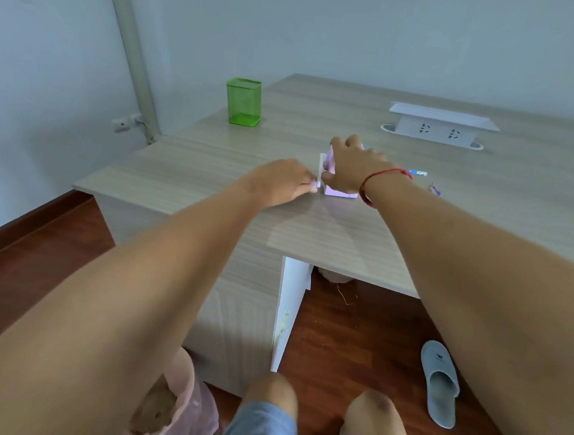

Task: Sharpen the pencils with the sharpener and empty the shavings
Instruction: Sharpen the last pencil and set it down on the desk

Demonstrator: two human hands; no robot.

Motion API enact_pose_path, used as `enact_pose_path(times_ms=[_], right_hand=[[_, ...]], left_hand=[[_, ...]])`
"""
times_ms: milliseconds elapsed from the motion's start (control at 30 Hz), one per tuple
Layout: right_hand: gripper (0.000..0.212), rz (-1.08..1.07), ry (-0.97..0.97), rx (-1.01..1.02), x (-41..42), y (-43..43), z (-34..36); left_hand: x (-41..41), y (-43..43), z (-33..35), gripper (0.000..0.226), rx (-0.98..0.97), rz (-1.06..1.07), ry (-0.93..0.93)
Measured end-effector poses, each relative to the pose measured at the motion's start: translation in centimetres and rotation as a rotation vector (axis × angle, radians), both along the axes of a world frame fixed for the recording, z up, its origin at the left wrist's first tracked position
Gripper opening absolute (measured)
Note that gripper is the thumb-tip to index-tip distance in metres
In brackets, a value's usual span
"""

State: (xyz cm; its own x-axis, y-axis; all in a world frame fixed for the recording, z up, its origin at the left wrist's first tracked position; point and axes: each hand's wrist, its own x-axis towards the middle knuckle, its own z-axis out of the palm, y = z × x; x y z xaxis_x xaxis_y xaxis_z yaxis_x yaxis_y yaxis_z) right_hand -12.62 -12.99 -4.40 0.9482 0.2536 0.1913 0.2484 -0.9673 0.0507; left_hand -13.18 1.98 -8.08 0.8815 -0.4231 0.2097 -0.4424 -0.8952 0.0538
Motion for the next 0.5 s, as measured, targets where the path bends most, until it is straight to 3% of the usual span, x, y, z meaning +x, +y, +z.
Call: enact_pose_path(times_ms=[167,367,500], right_hand=[[0.047,0.003,-0.02,0.021,-0.3,0.0,-0.2],[0.046,-0.049,-0.002,0.045,-0.3,-0.6,-0.2],[0.043,-0.043,-0.031,0.0,-0.5,-0.1,-0.1]], left_hand=[[2.6,-0.4,0.5,0.031,0.148,0.056,0.029],[5.3,-1.1,4.8,0.027,0.226,0.021,-0.225],[4.3,-0.5,4.3,0.031,0.167,0.013,-0.347]])
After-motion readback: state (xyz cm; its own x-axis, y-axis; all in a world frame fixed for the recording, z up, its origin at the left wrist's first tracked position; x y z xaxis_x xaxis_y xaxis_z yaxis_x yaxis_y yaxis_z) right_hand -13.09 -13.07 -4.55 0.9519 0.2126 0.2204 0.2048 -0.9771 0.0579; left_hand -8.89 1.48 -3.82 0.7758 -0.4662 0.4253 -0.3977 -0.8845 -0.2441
